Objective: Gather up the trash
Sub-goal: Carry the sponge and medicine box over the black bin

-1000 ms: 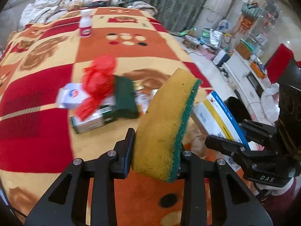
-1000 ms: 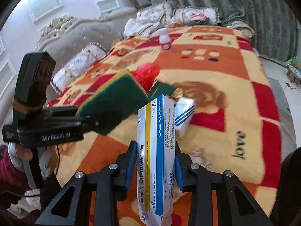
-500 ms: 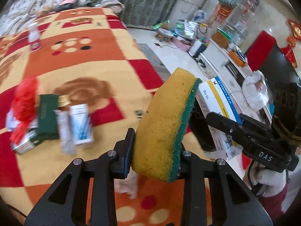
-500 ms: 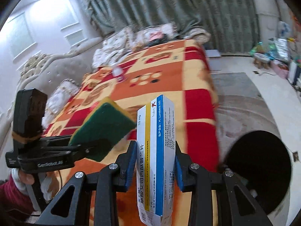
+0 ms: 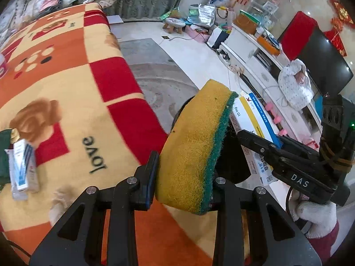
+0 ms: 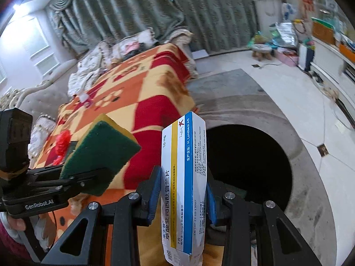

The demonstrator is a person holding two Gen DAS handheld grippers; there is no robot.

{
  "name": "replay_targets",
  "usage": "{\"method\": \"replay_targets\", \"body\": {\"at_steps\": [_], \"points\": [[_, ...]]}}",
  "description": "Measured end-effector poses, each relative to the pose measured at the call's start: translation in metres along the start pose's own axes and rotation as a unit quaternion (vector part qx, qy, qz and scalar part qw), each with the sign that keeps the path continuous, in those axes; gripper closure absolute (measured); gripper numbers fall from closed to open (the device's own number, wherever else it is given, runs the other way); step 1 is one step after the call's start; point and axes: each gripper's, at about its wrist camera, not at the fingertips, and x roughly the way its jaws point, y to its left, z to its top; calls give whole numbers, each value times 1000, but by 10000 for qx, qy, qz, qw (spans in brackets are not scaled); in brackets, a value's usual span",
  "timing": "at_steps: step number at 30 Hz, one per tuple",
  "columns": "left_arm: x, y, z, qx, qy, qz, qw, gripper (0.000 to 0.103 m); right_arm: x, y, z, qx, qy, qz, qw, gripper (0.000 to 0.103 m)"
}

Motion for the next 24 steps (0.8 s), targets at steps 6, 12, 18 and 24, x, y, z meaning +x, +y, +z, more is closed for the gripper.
{"method": "replay_targets", "body": {"at_steps": [6, 12, 18, 24], "points": [[20, -17, 2, 64, 164, -8, 9998, 74, 7, -27, -5, 220, 82, -172, 9996, 69], [33, -24, 4, 33, 283, -118, 9995, 74, 12, -43, -8, 350, 149, -306, 9988, 68], [42, -33, 7, -34, 337, -238, 9991, 73, 14, -51, -10, 417, 166, -384, 9983, 68], [43, -37, 11, -186, 287, -398, 9986, 60, 16, -56, -9, 504, 152, -449, 9976, 68]]}}
